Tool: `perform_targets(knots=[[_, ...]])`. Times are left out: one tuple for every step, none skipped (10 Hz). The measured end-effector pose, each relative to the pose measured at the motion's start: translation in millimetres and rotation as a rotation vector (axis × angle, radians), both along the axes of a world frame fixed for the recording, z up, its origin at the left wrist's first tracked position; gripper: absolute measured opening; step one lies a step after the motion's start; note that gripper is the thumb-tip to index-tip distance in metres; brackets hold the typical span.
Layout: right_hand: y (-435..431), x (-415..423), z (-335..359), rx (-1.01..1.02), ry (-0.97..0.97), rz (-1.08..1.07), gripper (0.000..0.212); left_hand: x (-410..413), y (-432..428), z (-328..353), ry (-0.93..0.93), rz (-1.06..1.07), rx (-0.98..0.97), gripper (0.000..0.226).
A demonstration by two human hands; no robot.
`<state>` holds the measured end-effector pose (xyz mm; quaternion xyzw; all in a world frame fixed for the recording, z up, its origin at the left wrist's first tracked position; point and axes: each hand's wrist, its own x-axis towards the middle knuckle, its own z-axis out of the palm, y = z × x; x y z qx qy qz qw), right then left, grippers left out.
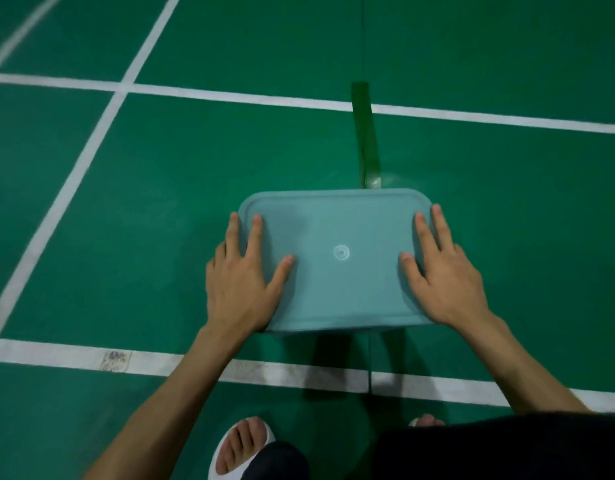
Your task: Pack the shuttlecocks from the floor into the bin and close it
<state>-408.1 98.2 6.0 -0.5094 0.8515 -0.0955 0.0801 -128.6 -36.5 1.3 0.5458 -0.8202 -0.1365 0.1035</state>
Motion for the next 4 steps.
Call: perform_targets(knots=[[-2, 0, 4, 0.005, -0.021, -0.008, 0.071, -1, -1, 11, -0.002, -0.001, 0.083, 0.088], [-3, 5, 16, 0.049, -0.057, -0.017, 0.073, 7, -2, 25, -0.002, -0.014, 0.194, 0.097], [-6, 1, 31, 0.157, -0.142, -0.006, 0.082, 13, -4, 41, 0.063, -0.012, 0.337, 0.112], [-2, -9, 38, 0.185, -0.257, 0.002, 0.113, 23, 3, 48, 0.264, 0.071, 0.417, 0.122]])
